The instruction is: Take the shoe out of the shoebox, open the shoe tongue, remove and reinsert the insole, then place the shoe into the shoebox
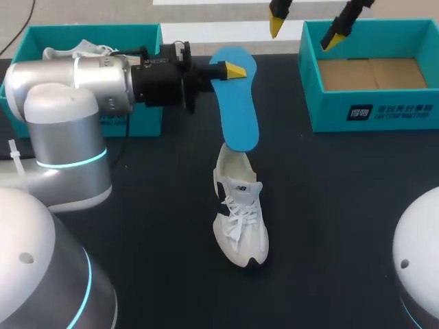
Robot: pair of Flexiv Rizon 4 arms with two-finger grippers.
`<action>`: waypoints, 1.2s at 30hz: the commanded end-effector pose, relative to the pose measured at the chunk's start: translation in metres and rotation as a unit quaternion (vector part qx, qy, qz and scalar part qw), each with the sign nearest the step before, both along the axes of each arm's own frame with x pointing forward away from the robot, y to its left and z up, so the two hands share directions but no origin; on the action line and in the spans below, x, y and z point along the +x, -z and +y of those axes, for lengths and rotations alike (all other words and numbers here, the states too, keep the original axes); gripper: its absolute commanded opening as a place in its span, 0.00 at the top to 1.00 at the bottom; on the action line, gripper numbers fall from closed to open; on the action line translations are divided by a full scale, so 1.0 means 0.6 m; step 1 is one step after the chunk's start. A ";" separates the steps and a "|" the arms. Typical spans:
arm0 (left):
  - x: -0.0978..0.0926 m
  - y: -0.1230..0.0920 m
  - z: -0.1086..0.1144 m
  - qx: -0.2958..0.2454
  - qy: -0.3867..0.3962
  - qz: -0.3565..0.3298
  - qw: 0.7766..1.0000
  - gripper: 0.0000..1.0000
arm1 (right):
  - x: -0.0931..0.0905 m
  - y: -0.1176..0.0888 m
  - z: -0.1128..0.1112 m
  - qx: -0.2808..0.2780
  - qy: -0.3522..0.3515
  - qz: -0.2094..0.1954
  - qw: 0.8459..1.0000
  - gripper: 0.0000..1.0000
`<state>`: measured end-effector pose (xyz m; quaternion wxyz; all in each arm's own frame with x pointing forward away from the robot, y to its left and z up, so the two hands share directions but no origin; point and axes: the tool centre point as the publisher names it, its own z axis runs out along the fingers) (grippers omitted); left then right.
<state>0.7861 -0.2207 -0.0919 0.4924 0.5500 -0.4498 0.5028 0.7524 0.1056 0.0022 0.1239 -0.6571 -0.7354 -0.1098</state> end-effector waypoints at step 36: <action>-0.002 0.000 0.001 0.001 -0.001 0.000 1.000 1.00 | 0.005 0.009 0.104 -0.226 -0.020 -0.095 0.969 0.00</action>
